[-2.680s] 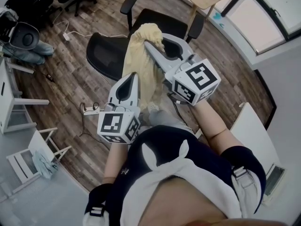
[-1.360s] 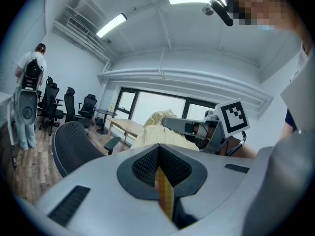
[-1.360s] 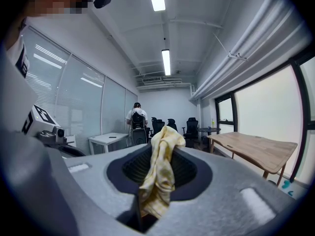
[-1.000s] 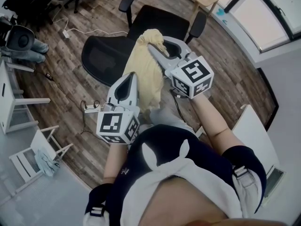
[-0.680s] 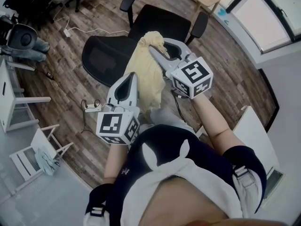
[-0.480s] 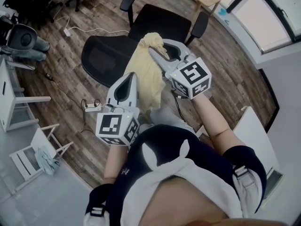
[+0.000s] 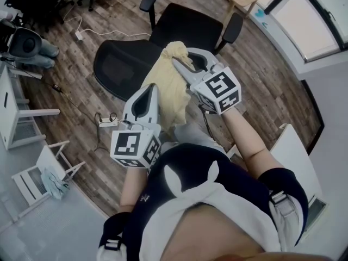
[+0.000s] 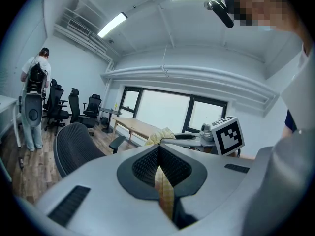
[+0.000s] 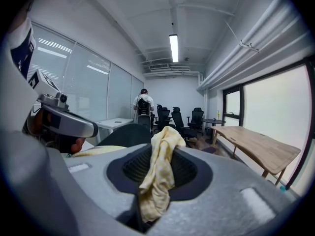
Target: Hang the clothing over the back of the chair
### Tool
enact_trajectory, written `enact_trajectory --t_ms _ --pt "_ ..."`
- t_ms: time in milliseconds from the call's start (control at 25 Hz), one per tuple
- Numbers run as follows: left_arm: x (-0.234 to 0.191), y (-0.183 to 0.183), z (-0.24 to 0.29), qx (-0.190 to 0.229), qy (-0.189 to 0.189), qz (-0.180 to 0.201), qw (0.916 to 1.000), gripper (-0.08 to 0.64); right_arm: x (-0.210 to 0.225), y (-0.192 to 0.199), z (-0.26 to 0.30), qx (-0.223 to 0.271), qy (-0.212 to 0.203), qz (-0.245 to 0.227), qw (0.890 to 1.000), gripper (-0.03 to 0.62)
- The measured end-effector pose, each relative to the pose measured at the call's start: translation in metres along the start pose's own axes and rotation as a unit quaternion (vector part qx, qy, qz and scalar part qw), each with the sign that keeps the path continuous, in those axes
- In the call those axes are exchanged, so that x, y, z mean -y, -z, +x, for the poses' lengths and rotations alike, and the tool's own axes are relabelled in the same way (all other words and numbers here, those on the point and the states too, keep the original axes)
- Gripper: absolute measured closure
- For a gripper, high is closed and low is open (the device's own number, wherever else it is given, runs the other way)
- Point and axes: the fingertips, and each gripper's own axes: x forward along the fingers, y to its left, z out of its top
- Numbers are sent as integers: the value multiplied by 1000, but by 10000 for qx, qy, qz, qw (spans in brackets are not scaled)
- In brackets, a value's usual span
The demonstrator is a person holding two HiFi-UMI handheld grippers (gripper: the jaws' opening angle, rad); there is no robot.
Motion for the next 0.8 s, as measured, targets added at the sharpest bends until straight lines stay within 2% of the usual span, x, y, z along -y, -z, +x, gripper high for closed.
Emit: enact_trajectory --t_ms 400,800 --pt "-1 1 -2 0 -75 22 10000 555 -4 17 5 -186 -144 31 9997 489" --pt "-5 2 -1 -37 -106 -6 9999 555 0 34 9 -259 -254 636 9973 489"
